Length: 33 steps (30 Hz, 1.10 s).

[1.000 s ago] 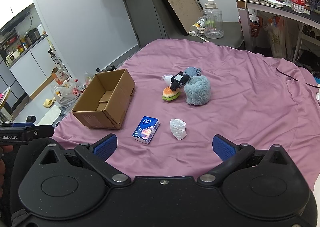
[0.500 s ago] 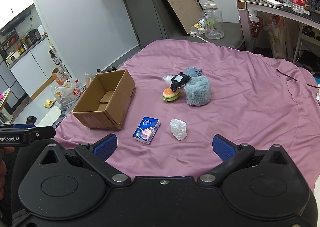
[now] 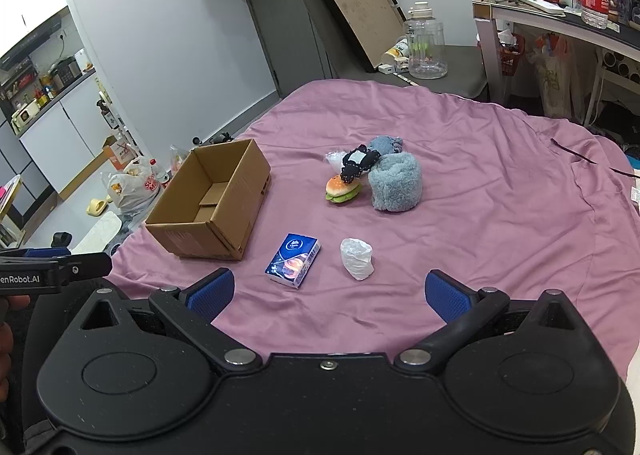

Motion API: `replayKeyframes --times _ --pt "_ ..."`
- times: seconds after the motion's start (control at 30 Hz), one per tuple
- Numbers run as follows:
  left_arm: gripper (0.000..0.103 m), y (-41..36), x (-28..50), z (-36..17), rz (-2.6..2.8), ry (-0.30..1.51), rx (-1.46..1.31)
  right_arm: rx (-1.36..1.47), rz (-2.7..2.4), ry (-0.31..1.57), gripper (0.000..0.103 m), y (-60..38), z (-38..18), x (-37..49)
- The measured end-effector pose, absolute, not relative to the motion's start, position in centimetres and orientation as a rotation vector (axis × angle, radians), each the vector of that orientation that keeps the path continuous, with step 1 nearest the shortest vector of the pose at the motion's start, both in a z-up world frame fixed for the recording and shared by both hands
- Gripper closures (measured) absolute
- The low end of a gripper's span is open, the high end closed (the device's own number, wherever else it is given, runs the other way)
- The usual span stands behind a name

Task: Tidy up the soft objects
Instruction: 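Reach down and grasp the blue tissue pack with the left gripper while the right grasps the white bundle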

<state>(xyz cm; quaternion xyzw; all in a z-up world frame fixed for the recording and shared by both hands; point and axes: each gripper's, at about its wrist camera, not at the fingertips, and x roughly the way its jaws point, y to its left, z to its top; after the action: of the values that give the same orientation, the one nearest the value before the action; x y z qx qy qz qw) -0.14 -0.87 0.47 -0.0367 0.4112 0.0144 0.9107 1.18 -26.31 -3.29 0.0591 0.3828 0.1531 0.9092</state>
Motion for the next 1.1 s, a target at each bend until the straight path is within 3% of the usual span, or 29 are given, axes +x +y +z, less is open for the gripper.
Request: replayKeyframes --times 0.33,1.1 --pt "0.014 -1.7 1.7 -1.4 0.021 0.858 -0.091 0.12 0.301 0.819 0.001 -25.5 -2.7 3.2" --pt "0.017 -2.3 9.3 -6.5 -0.016 0.936 -0.172 0.341 0.17 0.973 0.001 -24.7 -7.2 12.7"
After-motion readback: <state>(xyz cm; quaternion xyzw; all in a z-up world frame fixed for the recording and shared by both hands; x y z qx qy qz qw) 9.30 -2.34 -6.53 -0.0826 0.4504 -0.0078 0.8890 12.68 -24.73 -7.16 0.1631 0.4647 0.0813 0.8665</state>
